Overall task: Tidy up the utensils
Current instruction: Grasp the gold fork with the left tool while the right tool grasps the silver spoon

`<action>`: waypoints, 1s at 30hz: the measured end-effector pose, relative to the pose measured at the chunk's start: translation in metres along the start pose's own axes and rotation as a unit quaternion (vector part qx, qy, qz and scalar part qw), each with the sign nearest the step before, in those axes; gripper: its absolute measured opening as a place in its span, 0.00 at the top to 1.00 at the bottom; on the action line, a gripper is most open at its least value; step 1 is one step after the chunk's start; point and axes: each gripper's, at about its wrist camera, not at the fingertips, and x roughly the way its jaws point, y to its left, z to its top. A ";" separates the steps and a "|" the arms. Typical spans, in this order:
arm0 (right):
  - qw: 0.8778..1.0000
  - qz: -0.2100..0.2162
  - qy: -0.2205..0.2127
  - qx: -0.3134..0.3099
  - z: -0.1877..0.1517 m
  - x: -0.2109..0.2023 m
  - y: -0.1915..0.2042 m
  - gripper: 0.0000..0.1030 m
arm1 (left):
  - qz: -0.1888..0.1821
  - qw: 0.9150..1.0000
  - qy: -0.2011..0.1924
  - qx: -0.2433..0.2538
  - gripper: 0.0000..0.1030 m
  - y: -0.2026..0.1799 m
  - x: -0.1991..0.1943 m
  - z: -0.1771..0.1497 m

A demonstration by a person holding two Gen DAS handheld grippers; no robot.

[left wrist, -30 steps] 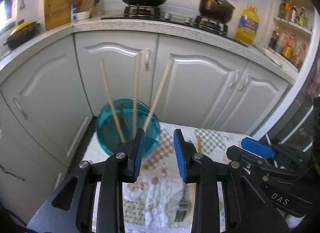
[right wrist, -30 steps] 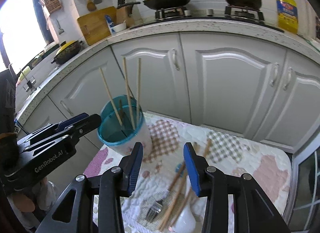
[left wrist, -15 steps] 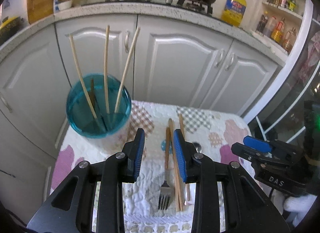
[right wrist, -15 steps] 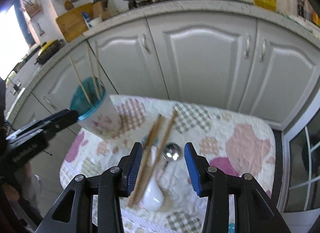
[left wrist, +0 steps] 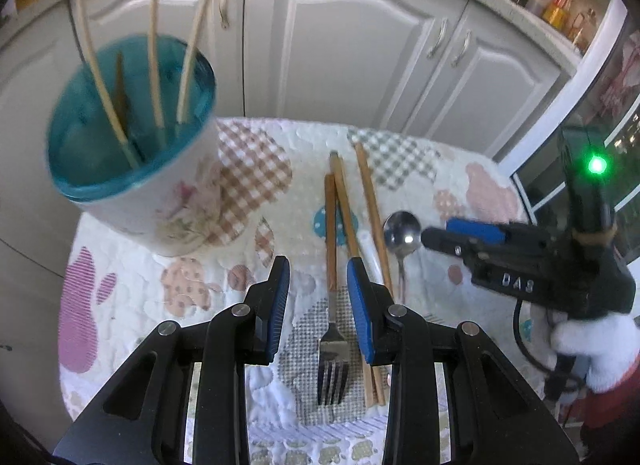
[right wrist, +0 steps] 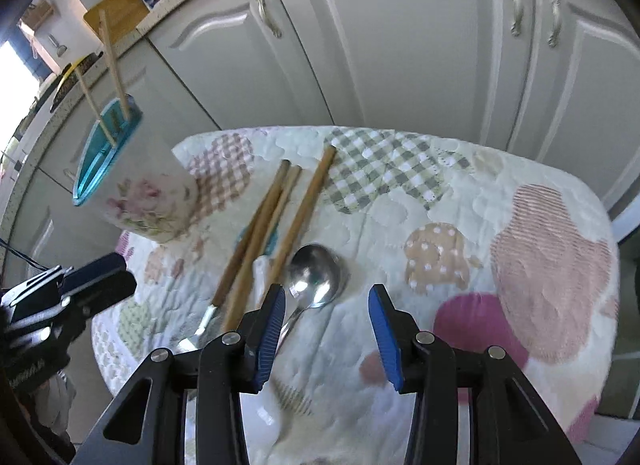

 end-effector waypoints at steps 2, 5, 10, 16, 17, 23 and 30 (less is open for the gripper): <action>1.000 0.004 0.000 -0.014 0.005 0.009 -0.003 0.59 | -0.001 1.000 0.009 0.004 0.72 -0.002 0.014 0.002; 0.999 0.018 0.002 -0.040 0.012 0.022 -0.004 0.59 | 0.002 1.000 0.025 0.006 0.72 -0.003 0.033 0.004; 0.997 0.040 0.010 -0.065 0.019 0.039 -0.003 0.78 | -0.007 0.999 0.053 0.003 0.72 -0.003 0.063 0.008; 0.995 0.070 0.028 -0.072 0.018 0.039 -0.005 0.93 | -0.009 0.998 0.067 0.011 0.90 -0.007 0.078 0.009; 0.995 0.071 0.032 -0.069 0.016 0.037 -0.007 0.93 | -0.013 0.997 0.069 0.011 0.94 -0.007 0.077 0.009; 0.995 0.058 0.043 -0.067 0.001 0.018 -0.014 0.95 | -0.017 0.997 0.077 0.010 0.94 0.000 0.068 -0.006; 0.995 0.060 0.055 -0.054 -0.031 -0.011 -0.035 0.95 | -0.014 0.996 0.093 0.002 0.94 0.020 0.040 -0.048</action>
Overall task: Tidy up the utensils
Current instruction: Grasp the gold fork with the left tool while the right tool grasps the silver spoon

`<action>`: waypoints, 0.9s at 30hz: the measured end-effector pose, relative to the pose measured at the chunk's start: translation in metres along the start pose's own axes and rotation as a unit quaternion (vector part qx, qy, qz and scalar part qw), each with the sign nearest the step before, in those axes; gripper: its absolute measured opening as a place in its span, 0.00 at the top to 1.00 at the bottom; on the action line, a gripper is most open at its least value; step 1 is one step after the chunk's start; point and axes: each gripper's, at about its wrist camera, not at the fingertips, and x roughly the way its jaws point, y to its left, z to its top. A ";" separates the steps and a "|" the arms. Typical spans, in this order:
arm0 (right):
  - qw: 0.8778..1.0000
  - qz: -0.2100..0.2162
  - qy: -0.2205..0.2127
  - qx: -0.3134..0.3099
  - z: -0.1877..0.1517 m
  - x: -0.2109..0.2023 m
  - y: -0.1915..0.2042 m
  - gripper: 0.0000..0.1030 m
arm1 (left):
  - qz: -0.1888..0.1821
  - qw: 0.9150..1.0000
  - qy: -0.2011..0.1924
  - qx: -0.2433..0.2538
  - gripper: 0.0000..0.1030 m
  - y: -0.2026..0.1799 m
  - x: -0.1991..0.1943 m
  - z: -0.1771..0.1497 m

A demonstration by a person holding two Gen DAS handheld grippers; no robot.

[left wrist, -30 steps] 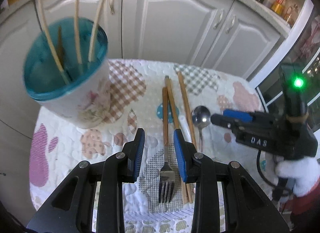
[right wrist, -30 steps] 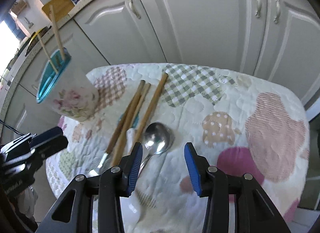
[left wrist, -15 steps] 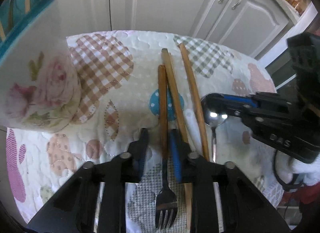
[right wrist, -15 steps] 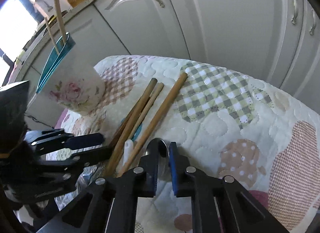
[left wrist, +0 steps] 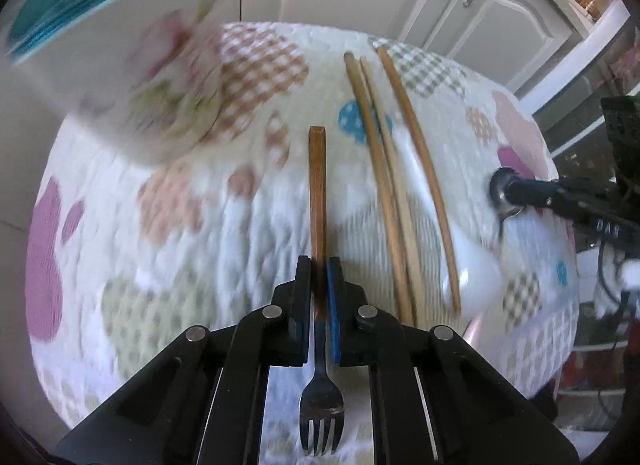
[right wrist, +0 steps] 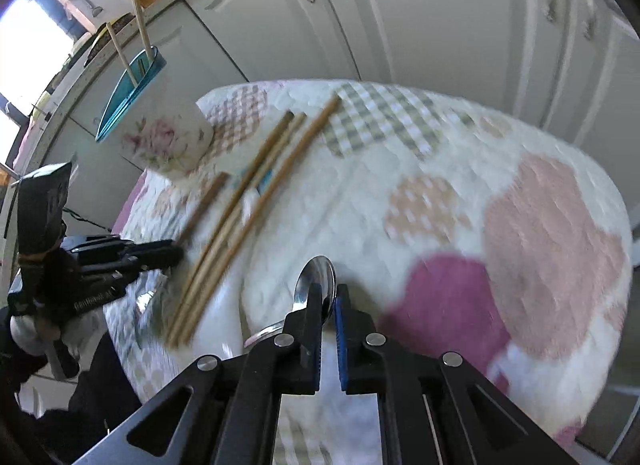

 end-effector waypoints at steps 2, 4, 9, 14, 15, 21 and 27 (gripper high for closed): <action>1.000 -0.001 0.009 0.011 -0.014 -0.008 -0.013 0.95 | -0.010 1.000 0.009 -0.008 0.94 0.004 -0.003 -0.008; 1.000 -0.004 0.019 0.016 -0.022 -0.010 -0.020 0.94 | -0.010 1.000 0.012 -0.006 0.94 0.004 -0.002 -0.009; 0.999 0.003 0.009 0.036 -0.032 -0.013 -0.034 0.89 | -0.002 1.000 -0.006 0.001 0.91 0.002 -0.005 0.006; 0.999 0.008 -0.010 0.045 -0.031 -0.011 -0.032 0.84 | 0.022 1.000 -0.006 0.020 0.86 -0.004 0.007 0.029; 0.999 0.006 -0.014 0.042 -0.031 -0.011 -0.031 0.84 | 0.026 0.999 -0.003 0.024 0.86 -0.006 0.011 0.033; 0.999 0.012 -0.024 0.047 -0.028 -0.007 -0.028 0.91 | 0.046 0.998 -0.002 0.050 0.86 -0.013 0.024 0.051; 0.999 -0.002 -0.022 0.025 -0.020 -0.021 -0.010 0.97 | 0.010 0.999 -0.018 0.034 0.91 -0.001 -0.003 0.047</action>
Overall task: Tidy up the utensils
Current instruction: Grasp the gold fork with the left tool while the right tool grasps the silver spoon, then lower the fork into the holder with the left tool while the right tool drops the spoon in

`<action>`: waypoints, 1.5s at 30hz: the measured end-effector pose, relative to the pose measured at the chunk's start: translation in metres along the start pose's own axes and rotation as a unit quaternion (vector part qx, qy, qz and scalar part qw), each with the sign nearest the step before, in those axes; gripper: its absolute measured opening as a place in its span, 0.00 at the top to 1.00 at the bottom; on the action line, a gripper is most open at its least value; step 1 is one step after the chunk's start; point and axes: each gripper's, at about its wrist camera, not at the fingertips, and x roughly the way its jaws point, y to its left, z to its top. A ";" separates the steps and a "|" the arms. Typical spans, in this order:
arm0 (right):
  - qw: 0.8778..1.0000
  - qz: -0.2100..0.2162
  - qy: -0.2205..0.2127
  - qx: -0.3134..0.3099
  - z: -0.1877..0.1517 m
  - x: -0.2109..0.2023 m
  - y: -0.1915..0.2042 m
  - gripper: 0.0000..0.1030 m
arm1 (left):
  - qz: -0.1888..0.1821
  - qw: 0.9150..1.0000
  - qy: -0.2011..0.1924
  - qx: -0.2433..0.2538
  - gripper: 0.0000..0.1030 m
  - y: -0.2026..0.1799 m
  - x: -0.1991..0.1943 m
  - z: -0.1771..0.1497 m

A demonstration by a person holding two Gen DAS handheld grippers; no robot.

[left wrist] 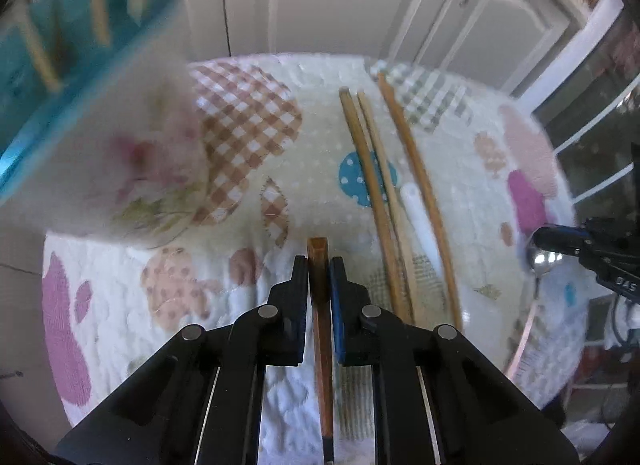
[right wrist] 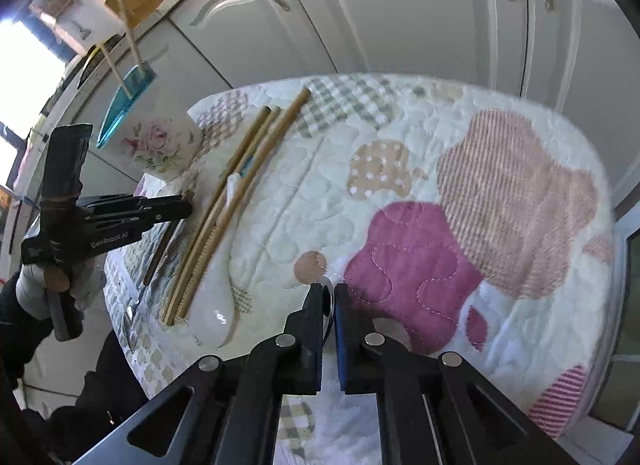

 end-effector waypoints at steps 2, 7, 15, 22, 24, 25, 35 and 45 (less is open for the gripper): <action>1.000 -0.004 -0.011 -0.008 0.002 -0.016 0.004 0.98 | -0.007 1.000 -0.023 -0.008 0.91 0.008 -0.024 -0.002; 0.999 -0.010 -0.039 -0.036 0.015 -0.050 0.024 0.98 | -0.023 0.997 -0.074 -0.010 0.91 0.015 -0.078 -0.011; 0.997 -0.043 -0.008 -0.061 0.004 -0.022 0.022 0.75 | -0.035 0.993 -0.113 -0.017 0.92 0.013 -0.121 -0.030; 0.999 -0.034 0.019 -0.017 -0.014 0.013 0.000 0.95 | -0.037 0.991 -0.129 -0.030 0.92 0.017 -0.143 -0.039; 1.000 -0.017 0.009 -0.020 -0.013 0.001 0.006 0.96 | -0.041 0.989 -0.136 -0.033 0.92 0.017 -0.150 -0.040; 0.999 -0.018 0.004 -0.029 -0.013 -0.007 0.009 0.96 | -0.043 0.989 -0.140 -0.033 0.92 0.018 -0.154 -0.041; 0.997 -0.021 -0.036 -0.063 0.003 -0.065 0.035 0.97 | -0.050 0.982 -0.178 -0.039 0.92 0.024 -0.187 -0.039; 0.991 0.010 -0.103 -0.084 0.048 -0.106 0.081 0.97 | -0.048 0.974 -0.215 -0.047 0.92 0.036 -0.222 -0.024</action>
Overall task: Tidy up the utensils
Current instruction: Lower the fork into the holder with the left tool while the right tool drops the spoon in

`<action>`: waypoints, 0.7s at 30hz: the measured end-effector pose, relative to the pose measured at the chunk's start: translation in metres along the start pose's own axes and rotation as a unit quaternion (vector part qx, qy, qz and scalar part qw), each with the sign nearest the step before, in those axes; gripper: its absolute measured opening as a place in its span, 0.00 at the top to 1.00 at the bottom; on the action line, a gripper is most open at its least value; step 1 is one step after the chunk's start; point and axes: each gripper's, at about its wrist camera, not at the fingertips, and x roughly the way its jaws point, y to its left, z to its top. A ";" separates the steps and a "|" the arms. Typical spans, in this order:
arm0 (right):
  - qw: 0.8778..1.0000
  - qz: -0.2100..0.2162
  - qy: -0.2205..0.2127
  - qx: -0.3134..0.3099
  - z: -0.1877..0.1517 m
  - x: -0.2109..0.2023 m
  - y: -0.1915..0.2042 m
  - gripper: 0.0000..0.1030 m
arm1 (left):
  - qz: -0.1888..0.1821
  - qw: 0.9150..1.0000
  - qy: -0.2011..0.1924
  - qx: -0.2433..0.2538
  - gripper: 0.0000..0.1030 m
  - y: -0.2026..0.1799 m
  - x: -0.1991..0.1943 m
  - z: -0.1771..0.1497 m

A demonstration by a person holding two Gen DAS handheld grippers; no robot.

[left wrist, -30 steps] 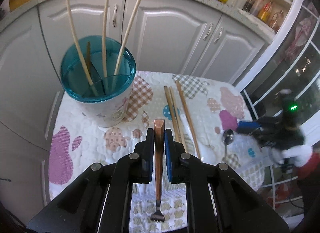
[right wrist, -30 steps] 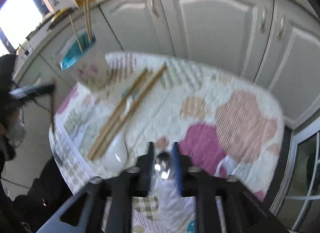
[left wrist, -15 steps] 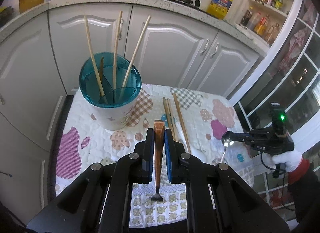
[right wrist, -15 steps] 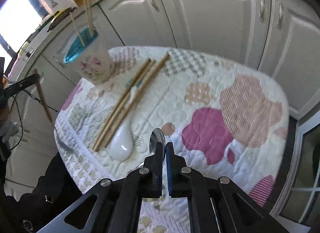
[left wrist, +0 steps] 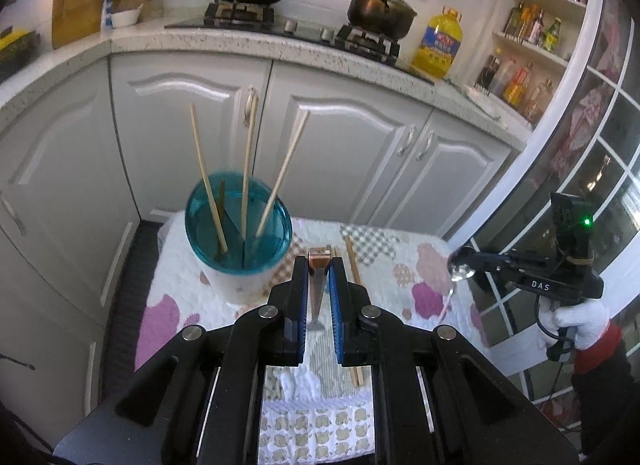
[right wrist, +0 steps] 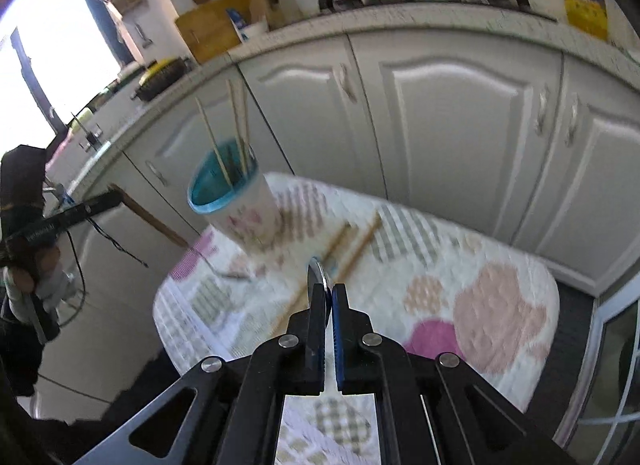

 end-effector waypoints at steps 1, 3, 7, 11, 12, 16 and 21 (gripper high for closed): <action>1.000 0.002 -0.006 -0.004 0.007 -0.001 0.005 0.97 | 0.000 1.000 -0.006 0.001 0.92 0.000 -0.005 0.005; 1.000 0.007 -0.019 -0.012 0.023 -0.002 0.017 0.97 | 0.001 1.000 -0.016 0.003 0.92 0.000 -0.014 0.013; 0.998 0.018 -0.045 -0.034 0.056 -0.004 0.043 0.97 | 0.005 0.999 -0.043 0.006 0.91 0.005 -0.036 0.034; 0.996 0.004 -0.068 -0.054 0.093 0.003 0.071 0.97 | 0.023 0.997 -0.075 0.007 0.92 0.015 -0.053 0.057; 0.996 -0.001 -0.076 -0.055 0.102 0.005 0.076 0.97 | 0.028 0.996 -0.079 0.006 0.92 0.018 -0.055 0.062; 0.994 -0.007 -0.094 -0.054 0.129 0.021 0.094 0.97 | 0.053 0.995 -0.086 0.000 0.92 0.033 -0.051 0.078; 0.991 -0.040 -0.107 -0.067 0.154 0.051 0.114 0.97 | 0.086 0.994 -0.073 -0.001 0.92 0.049 -0.027 0.085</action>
